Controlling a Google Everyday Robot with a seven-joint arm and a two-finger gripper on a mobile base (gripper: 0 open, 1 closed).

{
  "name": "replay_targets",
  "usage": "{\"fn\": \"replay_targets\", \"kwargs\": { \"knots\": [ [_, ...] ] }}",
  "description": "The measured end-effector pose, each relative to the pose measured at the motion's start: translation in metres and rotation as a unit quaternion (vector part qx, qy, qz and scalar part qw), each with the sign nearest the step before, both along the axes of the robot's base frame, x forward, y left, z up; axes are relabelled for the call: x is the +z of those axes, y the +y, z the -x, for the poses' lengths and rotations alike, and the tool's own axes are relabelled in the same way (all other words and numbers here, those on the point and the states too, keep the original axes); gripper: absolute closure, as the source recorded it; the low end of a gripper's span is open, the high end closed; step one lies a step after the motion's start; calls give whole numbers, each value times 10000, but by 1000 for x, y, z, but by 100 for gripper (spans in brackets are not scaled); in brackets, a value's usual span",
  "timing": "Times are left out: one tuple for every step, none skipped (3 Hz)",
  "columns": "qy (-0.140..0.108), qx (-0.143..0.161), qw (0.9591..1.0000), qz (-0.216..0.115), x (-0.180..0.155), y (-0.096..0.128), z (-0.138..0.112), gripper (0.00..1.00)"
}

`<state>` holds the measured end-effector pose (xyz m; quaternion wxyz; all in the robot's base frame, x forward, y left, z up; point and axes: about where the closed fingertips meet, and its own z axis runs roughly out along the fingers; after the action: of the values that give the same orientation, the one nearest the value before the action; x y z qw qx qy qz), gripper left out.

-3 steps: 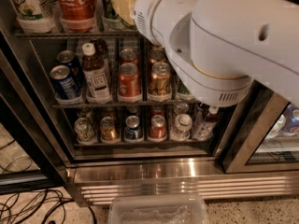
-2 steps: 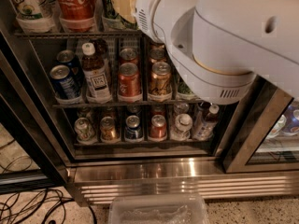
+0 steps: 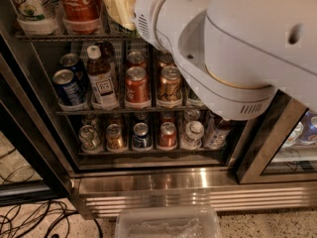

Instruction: Pick green can from top shelf of fridge

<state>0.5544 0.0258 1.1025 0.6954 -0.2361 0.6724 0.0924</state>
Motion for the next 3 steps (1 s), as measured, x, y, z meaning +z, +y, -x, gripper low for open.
{"fn": "replay_targets", "kwargs": {
  "knots": [
    [-188,254,9993,-183,41,9,46,100],
    [-239,302,9990,-248,56,6,66,100],
    [6,320,9990,-323,36,-11,74,100]
  ]
}}
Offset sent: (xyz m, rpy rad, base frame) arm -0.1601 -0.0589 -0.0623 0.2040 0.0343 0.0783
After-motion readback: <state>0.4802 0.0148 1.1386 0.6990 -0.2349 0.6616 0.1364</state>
